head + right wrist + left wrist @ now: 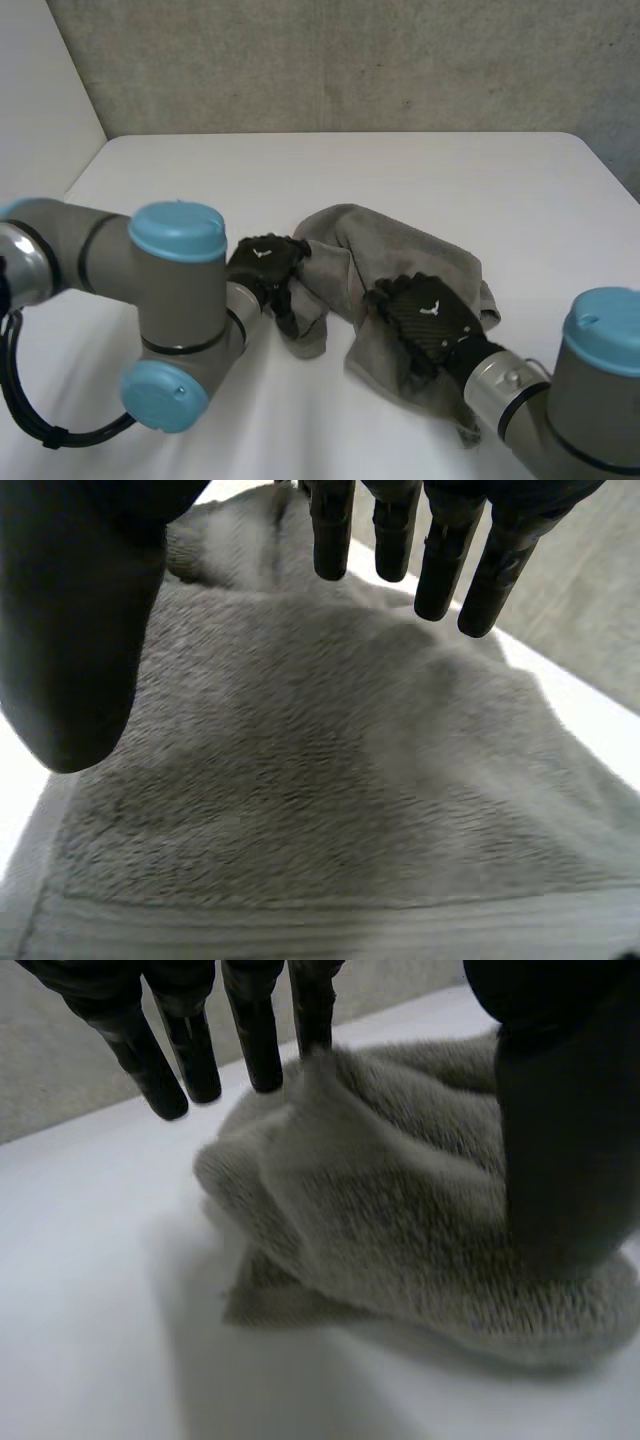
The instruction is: Fold the towel.
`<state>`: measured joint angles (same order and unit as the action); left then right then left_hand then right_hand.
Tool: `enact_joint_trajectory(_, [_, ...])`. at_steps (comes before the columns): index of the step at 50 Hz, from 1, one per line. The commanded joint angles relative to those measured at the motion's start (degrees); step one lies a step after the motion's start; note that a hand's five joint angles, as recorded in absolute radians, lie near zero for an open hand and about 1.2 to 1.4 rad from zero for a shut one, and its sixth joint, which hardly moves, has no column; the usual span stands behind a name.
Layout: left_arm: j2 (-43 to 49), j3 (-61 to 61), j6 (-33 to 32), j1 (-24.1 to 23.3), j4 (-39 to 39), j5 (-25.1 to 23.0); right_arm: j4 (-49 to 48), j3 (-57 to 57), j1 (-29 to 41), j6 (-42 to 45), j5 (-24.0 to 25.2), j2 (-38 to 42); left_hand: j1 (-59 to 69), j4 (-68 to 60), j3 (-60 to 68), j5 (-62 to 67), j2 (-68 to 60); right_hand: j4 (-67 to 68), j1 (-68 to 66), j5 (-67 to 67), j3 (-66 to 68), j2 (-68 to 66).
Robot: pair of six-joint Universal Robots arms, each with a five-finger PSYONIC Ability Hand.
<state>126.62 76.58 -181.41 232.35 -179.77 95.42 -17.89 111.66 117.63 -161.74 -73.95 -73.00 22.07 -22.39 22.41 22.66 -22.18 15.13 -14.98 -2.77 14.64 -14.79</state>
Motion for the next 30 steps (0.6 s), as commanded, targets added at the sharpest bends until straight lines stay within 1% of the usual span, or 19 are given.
enact_joint_trajectory(1, [2.93, 0.94, -2.63, -0.32, -1.28, 0.29, -0.39, -1.01, 2.86, 0.72, -1.11, 4.62, 18.32, -18.0, 17.98, 7.73, -18.21, 15.89, -16.04, -18.25, 16.38, -16.23])
enact_joint_trajectory(2, [2.93, 0.94, -2.64, -0.32, -1.28, 0.29, -0.39, -1.01, 2.86, 0.73, -1.11, 4.62, 18.42, -18.1, 18.08, 7.83, -18.31, 15.98, -16.13, -18.34, 16.48, -16.32])
enact_joint_trajectory(4, [2.67, 0.94, -3.16, -0.23, -1.37, 1.08, -0.57, -1.27, 2.08, 0.38, -2.68, 3.75, 47.06, -46.74, 46.72, 36.47, -46.95, 50.6, -50.75, -52.96, 51.1, -50.94])
enact_joint_trajectory(5, [2.67, 0.94, -3.17, -0.23, -1.37, 1.08, -0.57, -1.27, 2.07, 0.37, -2.69, 3.74, 47.18, -46.86, 46.84, 36.59, -47.07, 50.8, -50.95, -53.16, 51.29, -51.14])
enact_joint_trajectory(6, [2.15, 0.94, -3.25, -0.23, -1.28, 1.6, -0.92, -1.27, 1.55, -0.06, -3.56, 2.96, 56.84, -56.52, 56.5, 46.25, -56.73, 64.73, -64.88, -67.09, 65.22, -65.07])
enact_joint_trajectory(8, [-0.74, 1.12, -3.25, -0.06, -0.85, 3.01, -1.89, -1.1, 0.06, -0.24, -5.15, -1.85, 57.93, -57.61, 57.59, 47.34, -57.82, 64.87, -65.02, -67.23, 65.36, -65.21])
enact_joint_trajectory(12, [-5.83, 2.34, -3.34, -0.06, -0.06, 4.15, -1.18, -1.54, -2.32, 0.11, -5.06, -6.71, 57.93, -57.61, 57.59, 47.34, -57.82, 64.87, -65.02, -67.23, 65.36, -65.21])
enact_joint_trajectory(14, [-11.54, 6.72, -3.51, 0.03, 1.78, 4.07, 2.57, -2.67, -5.03, 0.64, -2.01, -9.78, 57.93, -57.61, 57.59, 47.34, -57.82, 64.87, -65.02, -67.23, 65.36, -65.21])
enact_joint_trajectory(15, [-11.57, 6.74, -3.52, 0.03, 1.79, 4.07, 2.59, -2.68, -5.05, 0.64, -1.99, -9.79, 57.93, -57.61, 57.59, 47.34, -57.82, 64.87, -65.02, -67.23, 65.36, -65.21])
enact_joint_trajectory(17, [-17.87, 12.43, -4.48, -0.06, 2.5, 3.89, 8.28, -5.48, -8.46, 0.99, 3.7, -11.19, 57.93, -57.61, 57.59, 47.34, -57.82, 64.87, -65.02, -67.23, 65.36, -65.21])
enact_joint_trajectory(18, [-17.9, 12.46, -4.48, -0.06, 2.5, 3.89, 8.31, -5.49, -8.47, 0.99, 3.72, -11.2, 57.93, -57.61, 57.59, 47.34, -57.82, 64.87, -65.02, -67.23, 65.36, -65.21])
enact_joint_trajectory(20, [-22.71, 18.23, -6.76, 0.29, 2.5, 3.81, 16.09, -8.55, -14.5, 3.87, 8.98, -11.46, 57.93, -57.61, 57.59, 47.34, -57.82, 64.87, -65.02, -67.23, 65.36, -65.21])
enact_joint_trajectory(21, [-22.73, 18.26, -6.77, 0.29, 2.5, 3.81, 16.13, -8.57, -14.54, 3.89, 9.0, -11.46, 57.93, -57.61, 57.59, 47.34, -57.82, 64.87, -65.02, -67.23, 65.36, -65.21])
enact_joint_trajectory(22, [-24.3, 21.13, -8.6, 0.38, 2.41, 3.72, 20.13, -10.05, -17.76, 6.41, 10.39, -11.11, 57.93, -57.61, 57.59, 47.34, -57.82, 64.87, -65.02, -67.23, 65.36, -65.21])
enact_joint_trajectory(23, [-24.31, 21.16, -8.61, 0.38, 2.41, 3.72, 23.39, -11.54, -19.97, 9.31, 10.67, -10.41, 57.93, -57.61, 57.59, 47.34, -57.82, 64.87, -65.02, -67.23, 65.36, -65.21])
enact_joint_trajectory(27, [-27.03, 28.17, -12.12, -0.58, 2.15, 2.41, 29.55, -14.53, -21.57, 15.46, 10.06, -6.74, 57.93, -57.61, 57.59, 47.34, -57.82, 64.87, -65.02, -67.23, 65.36, -65.21])
enact_joint_trajectory(28, [-27.3, 29.58, -12.22, -1.28, 2.06, 1.44, 31.58, -15.85, -21.31, 17.14, 9.62, -4.97, 51.62, -51.3, 51.28, 41.03, -51.51, 54.27, -54.42, -56.63, 54.77, -54.61])
enact_joint_trajectory(29, [-27.3, 29.6, -12.22, -1.29, 2.06, 1.43, 31.6, -15.86, -21.31, 17.16, 9.61, -4.96, 51.56, -51.24, 51.22, 40.97, -51.45, 54.16, -54.32, -56.52, 54.66, -54.5])
enact_joint_trajectory(30, [-27.48, 30.29, -12.22, -2.16, 2.06, 0.13, 32.9, -16.56, -21.57, 17.16, 8.66, -3.74, 32.41, -32.08, 32.07, 21.81, -32.3, 25.52, -25.67, -27.88, 26.02, -25.86])
